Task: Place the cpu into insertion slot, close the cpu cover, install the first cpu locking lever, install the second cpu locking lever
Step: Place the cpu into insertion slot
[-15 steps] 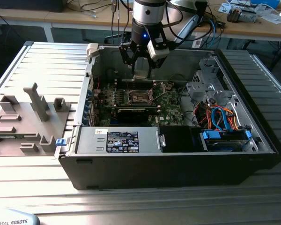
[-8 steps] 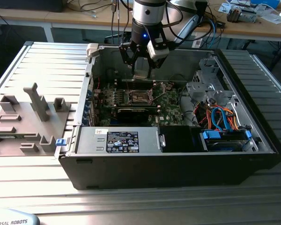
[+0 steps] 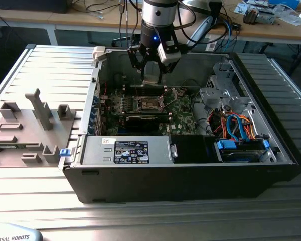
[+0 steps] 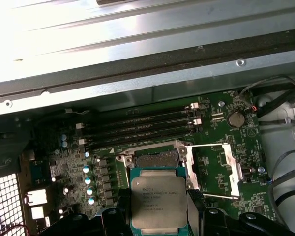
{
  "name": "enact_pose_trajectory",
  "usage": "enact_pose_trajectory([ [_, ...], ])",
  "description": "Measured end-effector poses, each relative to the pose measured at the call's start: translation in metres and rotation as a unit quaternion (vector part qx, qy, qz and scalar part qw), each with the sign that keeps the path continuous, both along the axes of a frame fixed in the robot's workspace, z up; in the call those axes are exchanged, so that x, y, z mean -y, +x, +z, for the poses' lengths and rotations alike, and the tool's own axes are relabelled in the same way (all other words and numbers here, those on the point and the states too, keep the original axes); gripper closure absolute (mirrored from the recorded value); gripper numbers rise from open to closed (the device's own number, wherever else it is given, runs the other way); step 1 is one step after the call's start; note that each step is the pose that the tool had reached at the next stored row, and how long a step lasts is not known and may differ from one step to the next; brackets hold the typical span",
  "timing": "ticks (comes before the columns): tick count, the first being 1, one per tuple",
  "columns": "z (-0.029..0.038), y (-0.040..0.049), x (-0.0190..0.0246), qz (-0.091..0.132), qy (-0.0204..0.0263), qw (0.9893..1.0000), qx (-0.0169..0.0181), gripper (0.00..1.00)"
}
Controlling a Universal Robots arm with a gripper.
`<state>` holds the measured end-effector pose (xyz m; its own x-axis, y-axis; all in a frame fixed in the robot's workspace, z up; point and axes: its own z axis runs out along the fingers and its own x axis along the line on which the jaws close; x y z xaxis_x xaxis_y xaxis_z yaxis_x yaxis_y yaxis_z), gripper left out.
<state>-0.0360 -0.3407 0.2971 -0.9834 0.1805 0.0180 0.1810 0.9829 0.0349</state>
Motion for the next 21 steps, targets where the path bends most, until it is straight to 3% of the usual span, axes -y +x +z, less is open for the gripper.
enact_pose_trajectory([
  [21, 0.0, 0.0, 0.0, -0.013, 0.0, 0.9999, 0.0, 0.46],
])
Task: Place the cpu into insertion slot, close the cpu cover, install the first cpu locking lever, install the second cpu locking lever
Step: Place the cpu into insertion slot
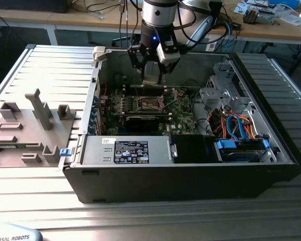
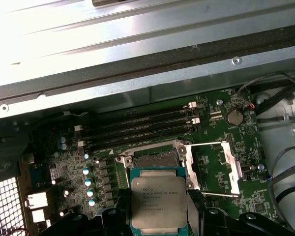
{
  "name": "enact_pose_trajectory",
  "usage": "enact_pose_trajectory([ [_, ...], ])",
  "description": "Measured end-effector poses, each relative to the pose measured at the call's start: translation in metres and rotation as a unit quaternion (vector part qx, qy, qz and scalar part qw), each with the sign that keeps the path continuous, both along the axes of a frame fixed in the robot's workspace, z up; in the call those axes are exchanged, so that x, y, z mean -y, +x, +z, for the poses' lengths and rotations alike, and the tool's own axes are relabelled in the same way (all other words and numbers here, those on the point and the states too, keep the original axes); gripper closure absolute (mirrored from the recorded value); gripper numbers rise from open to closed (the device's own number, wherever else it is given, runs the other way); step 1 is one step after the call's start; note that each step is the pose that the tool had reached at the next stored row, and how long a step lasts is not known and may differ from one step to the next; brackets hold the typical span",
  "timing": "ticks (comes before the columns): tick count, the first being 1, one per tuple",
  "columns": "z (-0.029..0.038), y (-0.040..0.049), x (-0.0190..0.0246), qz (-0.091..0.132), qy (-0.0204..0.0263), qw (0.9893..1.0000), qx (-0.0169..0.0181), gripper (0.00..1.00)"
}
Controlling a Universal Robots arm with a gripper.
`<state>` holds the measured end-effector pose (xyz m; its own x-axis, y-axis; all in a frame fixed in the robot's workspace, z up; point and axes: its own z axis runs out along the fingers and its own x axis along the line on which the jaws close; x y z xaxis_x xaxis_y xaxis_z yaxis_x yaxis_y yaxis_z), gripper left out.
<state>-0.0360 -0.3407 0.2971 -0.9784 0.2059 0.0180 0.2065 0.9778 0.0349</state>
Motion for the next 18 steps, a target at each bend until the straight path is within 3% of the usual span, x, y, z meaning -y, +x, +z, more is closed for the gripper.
enact_pose_trajectory([
  [18, 0.0, 0.0, 0.0, -0.008, 0.0, 1.0, 0.0, 0.46],
])
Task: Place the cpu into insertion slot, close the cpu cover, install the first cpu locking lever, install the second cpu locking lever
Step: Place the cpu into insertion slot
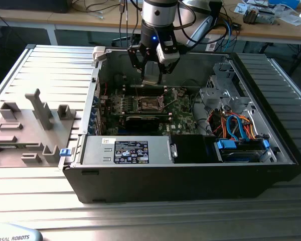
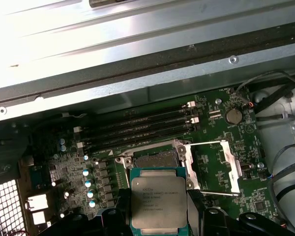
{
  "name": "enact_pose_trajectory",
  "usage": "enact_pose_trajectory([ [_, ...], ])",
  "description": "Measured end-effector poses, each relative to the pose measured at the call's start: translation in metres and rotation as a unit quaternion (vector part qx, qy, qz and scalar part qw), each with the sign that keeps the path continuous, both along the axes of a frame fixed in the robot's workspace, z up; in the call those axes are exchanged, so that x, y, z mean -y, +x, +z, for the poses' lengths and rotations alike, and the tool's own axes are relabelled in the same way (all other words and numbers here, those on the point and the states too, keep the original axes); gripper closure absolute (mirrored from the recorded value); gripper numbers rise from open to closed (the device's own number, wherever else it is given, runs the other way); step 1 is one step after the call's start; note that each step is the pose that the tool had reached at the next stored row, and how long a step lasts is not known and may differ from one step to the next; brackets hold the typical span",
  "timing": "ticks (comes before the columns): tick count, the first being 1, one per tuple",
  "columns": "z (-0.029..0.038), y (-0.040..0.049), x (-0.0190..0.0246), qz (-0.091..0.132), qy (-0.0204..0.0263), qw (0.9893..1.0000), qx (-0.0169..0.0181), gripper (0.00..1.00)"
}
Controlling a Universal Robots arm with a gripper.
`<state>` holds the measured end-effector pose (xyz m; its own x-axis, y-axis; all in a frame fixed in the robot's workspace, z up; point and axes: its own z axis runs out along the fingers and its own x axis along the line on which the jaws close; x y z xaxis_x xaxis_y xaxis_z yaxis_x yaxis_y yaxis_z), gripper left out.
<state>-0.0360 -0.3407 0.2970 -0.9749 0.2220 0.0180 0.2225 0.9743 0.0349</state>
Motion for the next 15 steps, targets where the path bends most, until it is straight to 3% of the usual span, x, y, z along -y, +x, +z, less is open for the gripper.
enact_pose_trajectory([
  [15, 0.0, 0.0, 0.0, -0.009, 0.0, 1.0, 0.0, 0.46],
])
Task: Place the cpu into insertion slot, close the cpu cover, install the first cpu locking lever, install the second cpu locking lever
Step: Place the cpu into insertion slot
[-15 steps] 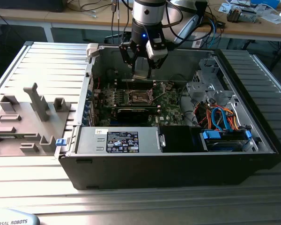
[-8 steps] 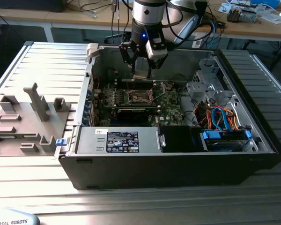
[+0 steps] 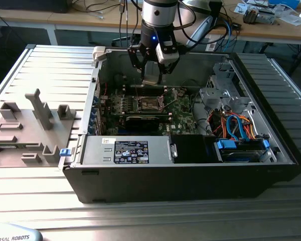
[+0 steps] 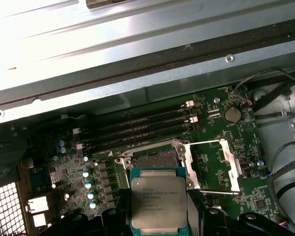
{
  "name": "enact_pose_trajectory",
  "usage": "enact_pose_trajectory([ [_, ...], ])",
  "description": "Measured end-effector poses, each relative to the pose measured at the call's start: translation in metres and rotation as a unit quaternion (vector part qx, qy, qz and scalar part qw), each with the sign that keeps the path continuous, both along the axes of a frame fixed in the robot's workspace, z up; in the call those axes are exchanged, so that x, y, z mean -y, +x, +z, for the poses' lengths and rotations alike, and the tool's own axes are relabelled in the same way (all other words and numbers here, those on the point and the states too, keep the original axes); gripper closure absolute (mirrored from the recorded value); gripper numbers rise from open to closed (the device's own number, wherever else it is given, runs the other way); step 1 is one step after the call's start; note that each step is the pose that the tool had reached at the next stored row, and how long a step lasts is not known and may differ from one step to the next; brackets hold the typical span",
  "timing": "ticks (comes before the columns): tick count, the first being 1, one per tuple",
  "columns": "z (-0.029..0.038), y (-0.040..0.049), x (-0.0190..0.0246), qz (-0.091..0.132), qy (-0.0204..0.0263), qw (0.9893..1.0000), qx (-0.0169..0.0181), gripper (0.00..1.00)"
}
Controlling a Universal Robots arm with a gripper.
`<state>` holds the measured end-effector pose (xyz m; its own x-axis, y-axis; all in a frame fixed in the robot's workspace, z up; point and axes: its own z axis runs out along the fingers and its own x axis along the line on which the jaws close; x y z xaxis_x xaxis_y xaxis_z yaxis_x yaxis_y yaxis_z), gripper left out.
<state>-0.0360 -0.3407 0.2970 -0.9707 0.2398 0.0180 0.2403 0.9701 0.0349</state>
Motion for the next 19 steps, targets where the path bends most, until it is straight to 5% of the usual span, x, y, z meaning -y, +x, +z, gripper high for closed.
enact_pose_trajectory([
  [19, 0.0, 0.0, 0.0, -0.009, 0.0, 1.0, 0.0, 0.46],
])
